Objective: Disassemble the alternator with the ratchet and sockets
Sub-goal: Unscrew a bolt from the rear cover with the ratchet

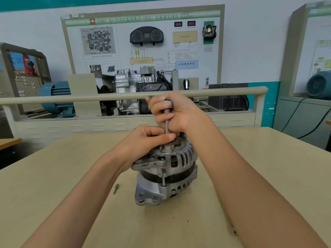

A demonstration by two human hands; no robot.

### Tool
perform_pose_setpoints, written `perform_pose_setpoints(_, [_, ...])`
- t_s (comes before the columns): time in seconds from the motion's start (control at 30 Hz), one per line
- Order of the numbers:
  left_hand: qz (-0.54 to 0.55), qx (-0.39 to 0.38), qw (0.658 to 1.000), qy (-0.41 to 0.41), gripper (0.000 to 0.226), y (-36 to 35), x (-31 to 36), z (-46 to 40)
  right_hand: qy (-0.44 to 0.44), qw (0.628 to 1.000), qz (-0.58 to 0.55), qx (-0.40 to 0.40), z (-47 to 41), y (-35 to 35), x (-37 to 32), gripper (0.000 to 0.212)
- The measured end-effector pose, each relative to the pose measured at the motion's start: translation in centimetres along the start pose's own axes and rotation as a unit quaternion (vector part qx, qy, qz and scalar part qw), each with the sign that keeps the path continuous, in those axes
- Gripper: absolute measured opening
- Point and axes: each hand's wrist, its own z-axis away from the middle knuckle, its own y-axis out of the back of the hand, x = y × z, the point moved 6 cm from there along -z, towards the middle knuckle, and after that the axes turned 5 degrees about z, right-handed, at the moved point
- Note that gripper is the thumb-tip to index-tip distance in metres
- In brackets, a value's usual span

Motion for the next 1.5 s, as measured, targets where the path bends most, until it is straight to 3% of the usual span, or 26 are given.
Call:
perform_pose_setpoints(0.07, [0.002, 0.0, 1.0, 0.001, 0.029, 0.1, 0.0, 0.0, -0.031, 0.998, 0.02, -0.056, 0.4, -0.4, 0.2, 0.022])
perform_pose_setpoints(0.13, [0.004, 0.001, 1.0, -0.006, 0.03, 0.2, 0.0, 0.0, -0.01, 0.998, 0.036, -0.045, 0.7, -0.7, 0.3, 0.022])
perform_pose_setpoints(0.23, [0.008, 0.003, 1.0, -0.015, 0.009, -0.2, 0.2, 0.3, 0.146, 0.976, 0.037, 0.155, 1.3, 0.1, 0.0, 0.02])
perform_pose_setpoints(0.3, [-0.002, 0.014, 0.999, -0.03, 0.029, -0.1, 0.3, 0.2, 0.251, 0.926, -0.017, 0.283, 2.3, 1.3, -0.2, 0.018])
perform_pose_setpoints(0.33, [-0.004, 0.016, 0.999, -0.03, 0.031, -0.2, 0.2, 0.1, 0.264, 0.917, -0.044, 0.297, 2.5, 1.7, -0.3, 0.019])
perform_pose_setpoints(0.43, [0.007, 0.024, 1.0, -0.016, 0.01, -0.3, 0.4, 0.2, 0.172, 0.958, -0.039, 0.226, 1.7, 1.8, -0.7, 0.025])
perform_pose_setpoints(0.5, [0.014, 0.023, 0.999, -0.017, 0.023, -0.1, 0.4, 0.2, 0.077, 0.992, -0.01, 0.099, 0.8, 0.9, -0.6, 0.029])
perform_pose_setpoints(0.6, [0.02, 0.017, 1.0, -0.017, 0.023, 0.0, 0.3, 0.4, -0.019, 0.997, 0.044, -0.055, 0.5, -0.7, 0.2, 0.026])
perform_pose_setpoints(0.67, [0.025, 0.026, 0.999, -0.019, 0.018, 0.1, 0.2, 0.5, -0.031, 0.995, 0.05, -0.079, 0.8, -1.1, 0.5, 0.026])
perform_pose_setpoints(0.7, [0.024, 0.031, 0.999, -0.019, 0.015, 0.2, 0.2, 0.6, -0.016, 0.997, 0.048, -0.062, 0.8, -1.1, 0.5, 0.024])
perform_pose_setpoints(0.77, [0.019, 0.032, 0.999, -0.031, 0.01, 0.0, 0.5, 0.7, 0.07, 0.995, 0.041, 0.055, 1.0, -0.6, 0.3, 0.021])
perform_pose_setpoints(0.83, [0.006, 0.035, 0.998, -0.052, 0.029, -0.1, 0.7, 0.7, 0.216, 0.95, 0.012, 0.227, 2.0, 0.7, -0.3, 0.022])
perform_pose_setpoints(0.9, [-0.013, 0.044, 0.997, -0.057, 0.041, 0.0, 0.7, 0.6, 0.294, 0.906, -0.041, 0.303, 2.8, 1.4, -0.4, 0.025])
perform_pose_setpoints(0.93, [-0.017, 0.045, 0.997, -0.058, 0.038, 0.1, 0.7, 0.5, 0.29, 0.908, -0.052, 0.299, 2.8, 1.5, -0.4, 0.024])
perform_pose_setpoints(1.03, [-0.008, 0.025, 0.999, -0.04, 0.009, 0.0, 0.6, 0.5, 0.175, 0.962, 0.016, 0.211, 1.7, 0.9, -0.6, 0.025])
perform_pose_setpoints(1.1, [0.0, 0.009, 1.0, -0.025, 0.024, 0.1, 0.2, 0.4, 0.073, 0.991, 0.047, 0.097, 0.7, -0.1, -0.4, 0.028])
perform_pose_setpoints(1.2, [0.014, 0.009, 0.999, -0.031, 0.018, 0.1, 0.1, 0.5, -0.047, 0.997, 0.06, -0.035, 0.2, -1.1, 0.5, 0.026])
perform_pose_setpoints(1.27, [0.02, 0.024, 0.999, -0.037, 0.015, 0.3, 0.1, 0.6, -0.057, 0.995, 0.06, -0.053, 0.5, -1.2, 0.6, 0.026])
perform_pose_setpoints(1.33, [0.014, 0.032, 0.998, -0.044, 0.014, 0.2, 0.2, 0.6, 0.003, 1.0, 0.025, 0.008, 0.6, -0.9, 0.4, 0.022])
perform_pose_setpoints(1.37, [0.01, 0.034, 0.998, -0.047, 0.012, 0.1, 0.4, 0.7, 0.065, 0.995, 0.004, 0.08, 0.8, -0.4, 0.2, 0.021])
perform_pose_setpoints(1.43, [-0.012, 0.048, 0.996, -0.067, 0.026, 0.0, 0.6, 0.6, 0.241, 0.936, -0.014, 0.256, 2.3, 1.2, -0.3, 0.019])
perform_pose_setpoints(1.5, [-0.036, 0.062, 0.994, -0.077, 0.041, 0.1, 0.7, 0.5, 0.346, 0.883, -0.003, 0.317, 3.6, 1.3, 0.0, 0.01])
